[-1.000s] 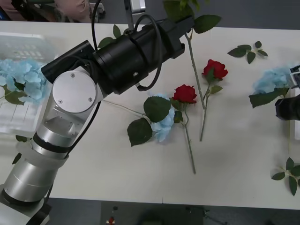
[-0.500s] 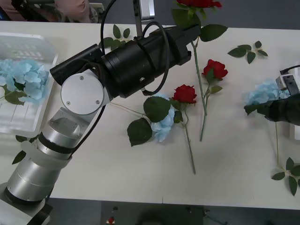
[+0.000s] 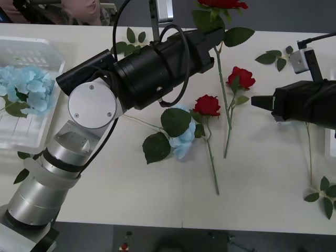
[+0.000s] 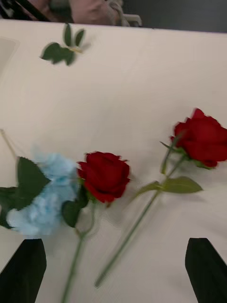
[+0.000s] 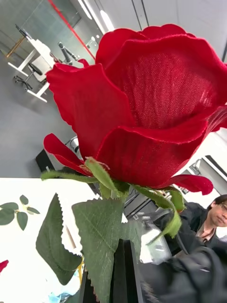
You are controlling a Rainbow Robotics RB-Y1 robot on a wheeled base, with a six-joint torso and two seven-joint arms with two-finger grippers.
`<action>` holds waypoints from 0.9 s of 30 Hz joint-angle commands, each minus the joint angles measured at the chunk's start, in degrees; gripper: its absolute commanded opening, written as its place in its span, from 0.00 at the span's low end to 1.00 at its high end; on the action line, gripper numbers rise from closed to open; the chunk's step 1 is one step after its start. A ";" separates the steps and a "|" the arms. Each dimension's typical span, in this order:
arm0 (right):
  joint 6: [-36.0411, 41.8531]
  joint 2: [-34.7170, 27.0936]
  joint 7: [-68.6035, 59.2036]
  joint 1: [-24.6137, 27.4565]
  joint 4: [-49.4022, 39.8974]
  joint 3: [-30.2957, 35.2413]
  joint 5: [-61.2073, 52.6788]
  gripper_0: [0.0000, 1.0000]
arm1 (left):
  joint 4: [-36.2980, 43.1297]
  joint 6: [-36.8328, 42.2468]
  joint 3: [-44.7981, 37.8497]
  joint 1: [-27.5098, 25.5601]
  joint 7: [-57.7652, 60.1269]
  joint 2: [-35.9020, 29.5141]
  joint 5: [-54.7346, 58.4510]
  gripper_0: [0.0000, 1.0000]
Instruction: Put the red flowers into the right box and the blue flowers into the left box
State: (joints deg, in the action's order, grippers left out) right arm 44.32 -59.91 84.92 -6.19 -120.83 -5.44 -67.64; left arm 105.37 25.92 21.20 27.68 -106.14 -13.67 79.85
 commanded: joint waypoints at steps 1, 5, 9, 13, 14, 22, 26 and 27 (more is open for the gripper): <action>-3.45 -0.56 2.45 3.20 -6.97 2.19 -3.11 0.87 | 0.89 -0.17 -0.02 2.37 -3.37 0.23 0.40 0.00; -7.67 1.11 3.24 5.75 -11.19 2.28 -5.83 0.88 | 0.89 -0.17 -0.02 2.37 -3.37 0.23 0.40 0.00; -7.58 5.07 4.38 5.75 -12.06 2.28 -5.75 0.89 | 0.89 -0.17 -0.02 2.37 -3.37 0.23 0.40 0.00; -7.49 10.26 9.13 5.49 -10.92 0.79 -5.31 0.89 | 0.89 -0.17 -0.02 2.37 -3.37 0.23 0.40 0.00; -7.49 11.22 10.18 5.31 -10.39 0.35 -5.39 0.89 | 0.89 -0.17 -0.02 2.37 -3.37 0.23 0.40 0.00; -2.57 19.13 18.79 3.38 -5.47 -0.53 -4.87 0.89 | 0.89 -0.17 -0.02 2.37 -3.37 0.23 0.40 0.00; -0.73 22.74 23.01 2.24 -3.19 -0.53 -4.87 0.89 | 0.89 -0.17 -0.02 2.37 -3.37 0.23 0.40 0.00; -0.37 23.61 23.72 1.89 -2.66 -0.53 -4.87 0.89 | 0.89 -0.17 -0.02 2.37 -3.37 0.23 0.40 0.00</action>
State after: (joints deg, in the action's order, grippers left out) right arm 43.21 -38.24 105.17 -3.00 -123.59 -6.90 -72.53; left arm 105.35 25.92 21.20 27.69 -106.14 -13.67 79.85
